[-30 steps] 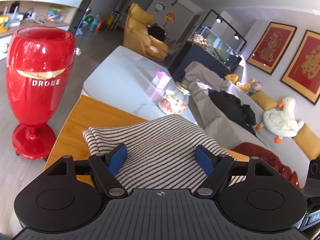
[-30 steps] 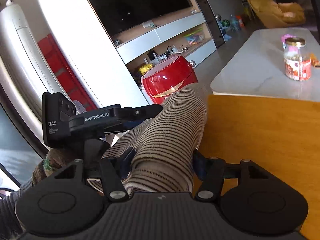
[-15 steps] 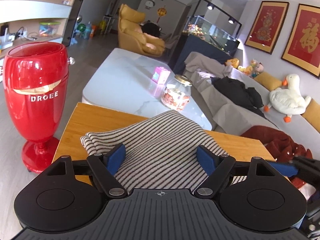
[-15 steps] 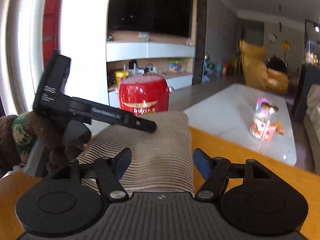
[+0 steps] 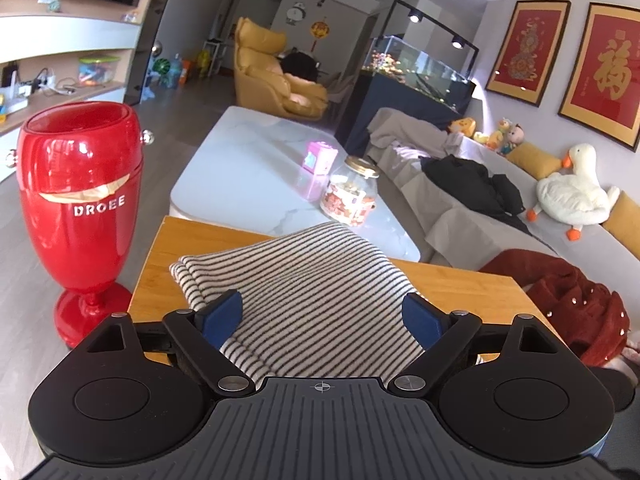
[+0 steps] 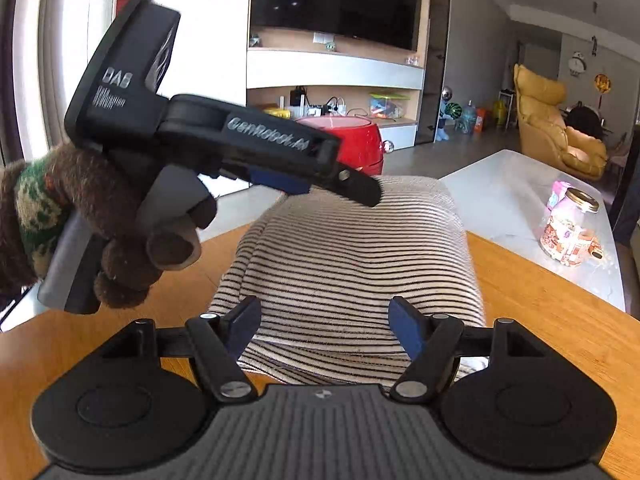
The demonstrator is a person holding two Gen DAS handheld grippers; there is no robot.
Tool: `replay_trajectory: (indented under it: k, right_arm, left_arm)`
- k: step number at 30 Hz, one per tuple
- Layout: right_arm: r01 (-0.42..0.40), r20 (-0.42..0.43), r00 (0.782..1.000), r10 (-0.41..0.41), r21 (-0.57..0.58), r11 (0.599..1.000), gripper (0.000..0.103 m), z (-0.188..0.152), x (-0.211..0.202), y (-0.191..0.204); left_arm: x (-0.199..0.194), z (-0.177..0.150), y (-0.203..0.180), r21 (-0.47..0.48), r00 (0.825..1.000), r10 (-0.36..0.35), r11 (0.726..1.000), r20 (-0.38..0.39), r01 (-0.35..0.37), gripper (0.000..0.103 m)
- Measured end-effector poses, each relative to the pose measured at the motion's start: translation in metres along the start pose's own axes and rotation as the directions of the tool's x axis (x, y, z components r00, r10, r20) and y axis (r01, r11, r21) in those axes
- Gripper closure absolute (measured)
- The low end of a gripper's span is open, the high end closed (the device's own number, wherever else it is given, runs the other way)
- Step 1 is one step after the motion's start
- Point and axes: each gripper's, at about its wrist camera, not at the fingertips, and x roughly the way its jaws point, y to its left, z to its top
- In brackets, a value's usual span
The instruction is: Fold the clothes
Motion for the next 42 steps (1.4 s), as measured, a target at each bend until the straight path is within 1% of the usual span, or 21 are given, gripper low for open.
replay_trajectory:
  k: [2,5,7,9,10,12,15,16,17,20,21,22,23,24,26,28,30,32,36,38,42]
  right_arm:
    - [0.020,0.013,1.000,-0.021,0.063,0.998,0.021,-0.004,-0.011,-0.015]
    - [0.041,0.003,0.999,-0.042,0.174,0.984,0.021,-0.012,-0.019,-0.040]
    - [0.039,-0.022,0.999,-0.034,0.240,0.970,0.025,-0.018,-0.016,-0.053]
    - [0.011,-0.045,0.999,0.002,0.298,0.954,0.039,-0.023,-0.010,-0.061]
    - [-0.008,-0.047,0.999,0.024,0.321,0.947,0.041,-0.024,-0.008,-0.063]
    - [-0.050,-0.015,0.998,0.058,0.327,0.944,0.043,-0.020,-0.010,-0.060]
    - [-0.028,-0.043,0.998,0.045,0.329,0.944,0.043,-0.013,-0.002,-0.063]
    - [0.012,-0.079,0.997,0.014,0.318,0.948,0.043,-0.015,0.005,-0.064]
    - [0.047,-0.107,0.994,-0.015,0.307,0.950,0.041,-0.017,0.009,-0.065]
    - [0.117,-0.125,0.989,-0.082,0.297,0.948,0.031,-0.031,0.005,-0.067]
    - [0.116,-0.111,0.990,-0.086,0.300,0.947,0.023,-0.037,-0.005,-0.066]
    - [0.114,-0.099,0.991,-0.088,0.304,0.946,0.016,-0.042,-0.013,-0.066]
    - [0.115,-0.087,0.992,-0.092,0.311,0.943,0.001,-0.048,-0.022,-0.067]
    - [0.118,-0.078,0.992,-0.097,0.318,0.941,0.000,-0.053,-0.031,-0.068]
    - [0.131,-0.087,0.990,-0.108,0.331,0.934,0.000,-0.063,-0.046,-0.071]
    - [0.149,-0.101,0.987,-0.121,0.345,0.927,0.000,-0.072,-0.061,-0.074]
    - [0.182,-0.139,0.980,-0.141,0.351,0.918,0.000,-0.082,-0.070,-0.073]
    - [0.210,-0.173,0.972,-0.160,0.327,0.921,0.000,-0.090,-0.075,-0.070]
    - [0.268,-0.215,0.952,-0.219,0.230,0.936,0.000,-0.092,-0.072,-0.061]
    - [0.278,-0.212,0.948,-0.237,0.190,0.942,0.000,-0.090,-0.067,-0.058]
    - [0.248,-0.192,0.958,-0.212,0.190,0.950,0.000,-0.087,-0.056,-0.068]
  left_arm:
    - [-0.013,-0.009,0.000,-0.025,1.000,-0.022,0.999,0.009,0.022,0.012]
    - [-0.031,-0.026,-0.002,-0.063,0.997,-0.069,0.996,0.021,0.070,0.014]
    - [-0.029,-0.037,-0.005,-0.046,0.998,-0.068,0.997,-0.005,0.068,0.023]
    - [-0.027,-0.048,-0.008,-0.029,0.997,-0.067,0.997,-0.030,0.066,0.026]
    - [-0.026,-0.053,-0.009,-0.021,0.997,-0.066,0.998,-0.043,0.065,0.027]
    - [-0.023,-0.054,-0.007,-0.024,0.997,-0.048,0.999,-0.057,0.047,0.031]
    - [-0.014,-0.050,-0.002,-0.029,0.997,0.009,1.000,-0.072,-0.011,0.028]
    - [-0.011,-0.050,-0.001,-0.030,0.997,0.024,0.999,-0.080,-0.027,0.025]
    - [-0.009,-0.050,0.000,-0.040,0.996,0.029,0.999,-0.088,-0.032,0.024]
    - [-0.015,-0.057,-0.006,-0.080,0.994,0.054,0.995,-0.096,-0.062,0.025]
    - [-0.023,-0.062,-0.013,-0.068,0.993,0.081,0.994,-0.085,-0.087,0.023]
    - [-0.031,-0.068,-0.021,-0.053,0.991,0.113,0.992,-0.075,-0.117,0.016]
    - [-0.039,-0.075,-0.030,-0.035,0.986,0.155,0.987,-0.067,-0.157,0.012]
    - [-0.046,-0.083,-0.039,-0.020,0.981,0.186,0.982,-0.060,-0.188,0.008]
    - [-0.058,-0.099,-0.060,0.000,0.973,0.224,0.975,-0.055,-0.224,0.006]
    - [-0.065,-0.112,-0.076,-0.016,0.965,0.254,0.967,-0.070,-0.256,0.000]
    - [-0.071,-0.124,-0.092,-0.029,0.954,0.288,0.956,-0.085,-0.291,0.000]
    - [-0.072,-0.131,-0.107,0.000,0.935,0.344,0.939,-0.092,-0.345,0.000]
    - [-0.066,-0.139,-0.131,0.083,0.880,0.461,0.887,-0.118,-0.453,0.000]
    - [-0.064,-0.140,-0.134,0.091,0.865,0.488,0.873,-0.115,-0.480,0.000]
    - [-0.061,-0.142,-0.135,0.058,0.840,0.534,0.845,-0.097,-0.531,0.000]
